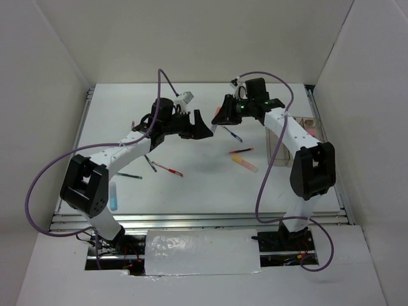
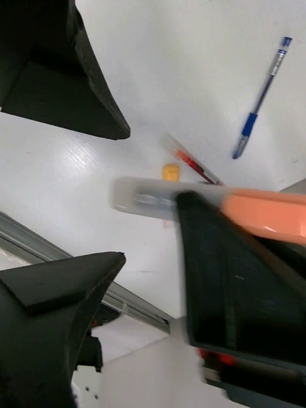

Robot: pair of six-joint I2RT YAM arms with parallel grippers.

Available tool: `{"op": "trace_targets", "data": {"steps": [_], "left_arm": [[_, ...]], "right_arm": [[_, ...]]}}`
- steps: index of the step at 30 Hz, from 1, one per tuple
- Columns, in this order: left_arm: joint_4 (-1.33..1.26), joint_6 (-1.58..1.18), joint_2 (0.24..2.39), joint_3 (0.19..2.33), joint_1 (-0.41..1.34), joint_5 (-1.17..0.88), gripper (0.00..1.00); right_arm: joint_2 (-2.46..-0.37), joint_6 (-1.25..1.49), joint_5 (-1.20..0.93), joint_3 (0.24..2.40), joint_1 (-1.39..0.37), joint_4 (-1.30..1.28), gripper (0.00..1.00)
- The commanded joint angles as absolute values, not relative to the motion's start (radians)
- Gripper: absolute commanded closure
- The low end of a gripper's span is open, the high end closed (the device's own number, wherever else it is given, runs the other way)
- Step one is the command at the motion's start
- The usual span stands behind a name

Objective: Sort the stationery into containers
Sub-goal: Pick up the stationery from the center of the board, then place the stationery in the storage box.

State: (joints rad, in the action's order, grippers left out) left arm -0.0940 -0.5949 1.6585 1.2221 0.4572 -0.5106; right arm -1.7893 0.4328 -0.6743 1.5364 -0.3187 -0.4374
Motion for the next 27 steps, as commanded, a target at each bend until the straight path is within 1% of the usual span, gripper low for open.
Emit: {"op": "trace_targets", "data": {"steps": [1, 3, 4, 5, 6, 7, 8, 11, 13, 18, 20, 23, 27], "left_arm": [[-0.039, -0.549, 1.638, 1.259, 0.451, -0.483, 0.09], [0.038, -0.511, 1.637, 1.285, 0.439, -0.474, 0.06], [0.072, -0.490, 1.640, 1.301, 0.431, -0.453, 0.01], [0.109, -0.471, 1.652, 1.318, 0.430, -0.439, 0.01], [0.147, -0.419, 1.657, 1.353, 0.430, -0.417, 0.01], [0.216, -0.393, 1.672, 1.370, 0.431, -0.379, 0.01], [0.245, -0.356, 1.680, 1.382, 0.433, -0.356, 0.01], [0.319, -0.331, 1.704, 1.416, 0.452, -0.230, 0.01], [0.337, -0.324, 1.721, 1.430, 0.474, -0.177, 0.01], [0.382, -0.290, 1.764, 1.494, 0.534, -0.028, 0.01], [0.394, -0.264, 1.789, 1.511, 0.558, -0.029, 0.01], [0.376, -0.227, 1.789, 1.491, 0.572, -0.083, 0.01], [0.337, -0.207, 1.776, 1.466, 0.571, -0.179, 0.01]], "right_arm": [[-1.709, 0.347, -0.638, 1.531, -0.194, -0.448, 0.99], [-1.684, 0.281, -0.641, 1.549, -0.131, -0.545, 1.00], [-1.680, 0.232, -0.641, 1.565, -0.097, -0.593, 1.00], [-1.675, 0.122, -0.617, 1.581, -0.033, -0.648, 1.00], [-1.666, 0.060, -0.592, 1.613, -0.008, -0.757, 1.00], [-1.661, 0.011, -0.521, 1.630, 0.036, -0.806, 1.00], [-1.658, -0.115, -0.474, 1.643, 0.087, -0.886, 1.00], [-1.634, -0.221, -0.338, 1.640, 0.164, -0.955, 0.98], [-1.641, -0.287, -0.295, 1.638, 0.225, -0.982, 0.96], [-1.747, -0.356, -0.204, 1.684, 0.290, -1.029, 0.95], [-1.794, -0.374, -0.184, 1.700, 0.290, -1.035, 0.94], [-1.844, -0.390, -0.163, 1.706, 0.287, -1.040, 0.93], [-1.885, -0.403, -0.108, 1.692, 0.282, -1.000, 0.87]]}}
